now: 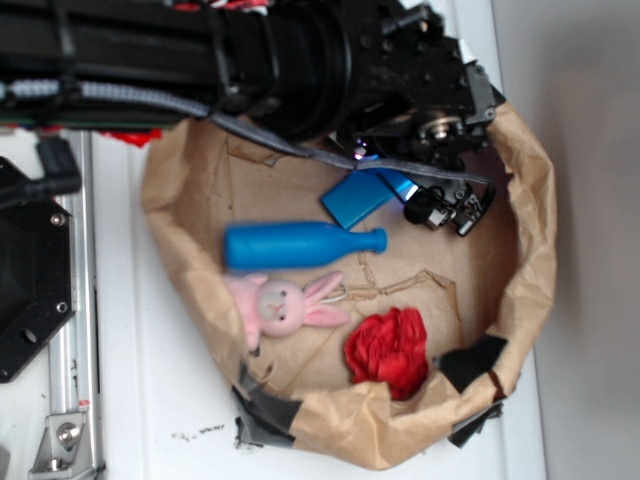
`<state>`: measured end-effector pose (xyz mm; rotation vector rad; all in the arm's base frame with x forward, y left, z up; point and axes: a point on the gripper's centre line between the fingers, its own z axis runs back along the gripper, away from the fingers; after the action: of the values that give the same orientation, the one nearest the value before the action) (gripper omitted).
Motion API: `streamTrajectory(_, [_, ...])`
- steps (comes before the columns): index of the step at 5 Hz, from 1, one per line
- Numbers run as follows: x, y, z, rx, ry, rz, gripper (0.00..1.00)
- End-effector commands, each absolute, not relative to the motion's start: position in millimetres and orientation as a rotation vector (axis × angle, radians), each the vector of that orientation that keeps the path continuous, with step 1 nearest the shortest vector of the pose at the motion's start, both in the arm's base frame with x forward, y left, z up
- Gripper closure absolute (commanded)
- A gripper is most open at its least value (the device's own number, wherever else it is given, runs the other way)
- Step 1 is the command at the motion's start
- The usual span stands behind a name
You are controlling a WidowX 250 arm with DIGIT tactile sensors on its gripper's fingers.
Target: Grab the blue block.
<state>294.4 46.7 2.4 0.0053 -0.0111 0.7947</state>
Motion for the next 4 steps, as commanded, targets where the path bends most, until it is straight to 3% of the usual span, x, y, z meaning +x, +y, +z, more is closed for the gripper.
streamTrajectory(1, [285.5, 50.9, -5.6, 0.051, 0.025, 0.692, 1.0])
streamTrajectory(2, [285.4, 46.4, 8.3, 0.066, -0.001, 0.607, 1.0])
streamTrajectory(3, [280.9, 38.6, 48.7, 0.072, -0.091, 0.412, 1.0])
streamTrajectory(4, [267.2, 39.2, 96.9, 0.069, -0.241, 0.245, 1.0])
